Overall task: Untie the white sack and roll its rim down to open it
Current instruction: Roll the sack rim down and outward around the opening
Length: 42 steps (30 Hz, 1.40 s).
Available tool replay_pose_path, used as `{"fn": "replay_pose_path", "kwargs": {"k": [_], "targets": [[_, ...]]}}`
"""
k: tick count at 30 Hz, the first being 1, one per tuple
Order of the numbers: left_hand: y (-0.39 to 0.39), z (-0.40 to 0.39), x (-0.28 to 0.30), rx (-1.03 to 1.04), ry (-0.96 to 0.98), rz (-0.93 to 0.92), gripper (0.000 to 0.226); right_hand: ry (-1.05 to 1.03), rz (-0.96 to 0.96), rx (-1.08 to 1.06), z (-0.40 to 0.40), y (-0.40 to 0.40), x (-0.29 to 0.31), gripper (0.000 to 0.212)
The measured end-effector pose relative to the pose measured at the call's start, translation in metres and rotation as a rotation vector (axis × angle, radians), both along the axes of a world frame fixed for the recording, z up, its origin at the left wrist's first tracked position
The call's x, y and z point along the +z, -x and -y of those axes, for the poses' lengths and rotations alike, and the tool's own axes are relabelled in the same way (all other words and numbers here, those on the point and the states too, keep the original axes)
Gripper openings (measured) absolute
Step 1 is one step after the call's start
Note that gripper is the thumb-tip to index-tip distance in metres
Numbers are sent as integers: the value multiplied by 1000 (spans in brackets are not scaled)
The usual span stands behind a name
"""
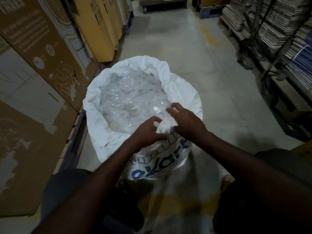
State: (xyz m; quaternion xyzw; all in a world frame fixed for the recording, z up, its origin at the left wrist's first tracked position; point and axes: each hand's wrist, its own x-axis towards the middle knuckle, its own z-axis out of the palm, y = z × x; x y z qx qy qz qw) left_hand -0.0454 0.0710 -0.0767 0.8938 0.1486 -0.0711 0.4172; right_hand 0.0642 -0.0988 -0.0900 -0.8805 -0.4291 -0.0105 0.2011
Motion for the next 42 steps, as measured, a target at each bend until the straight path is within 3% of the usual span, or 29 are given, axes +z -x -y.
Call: {"fn": "replay_pose_path", "kwargs": {"k": [3,7,9,12,15,19,21,24,28,31,33,35,37,39,42], "targets": [[0,9,-15,26,-248,153,48,30,-93,93,-2,-1,-5,68],[11,17,-22,-67,-658,393,44,171,-346,238,20,-21,16,103],[13,23,-16,-136,-818,388,41,114,-447,136,35,-38,31,90],[17,31,-26,-221,-919,409,49,-107,-178,-152,34,-55,34,56],[18,41,-44,-233,-940,429,54,-63,-59,-170,8,-52,15,59],[17,54,-59,-225,-1025,473,28,102,98,-168,-20,-41,-13,72],[21,58,-63,-250,-1046,478,30,119,177,-219,-23,-45,-19,67],[31,61,-61,-279,-1050,496,28,56,103,-240,-20,-53,-19,56],[39,57,-62,-323,-996,510,33,-240,-54,-323,-14,-61,1,56],[41,56,-64,-326,-973,518,37,-721,-377,-626,-4,-85,20,45],[41,56,-68,-331,-981,524,41,-897,-622,-803,6,-107,22,35],[41,59,-73,-357,-986,519,47,-798,-773,-853,13,-117,18,23],[42,61,-77,-380,-992,529,48,-660,-687,-821,16,-116,12,22],[43,62,-78,-378,-988,539,51,-513,-454,-688,17,-111,11,41],[40,60,-78,-366,-1028,581,45,-178,-105,-370,13,-100,16,86]]}}
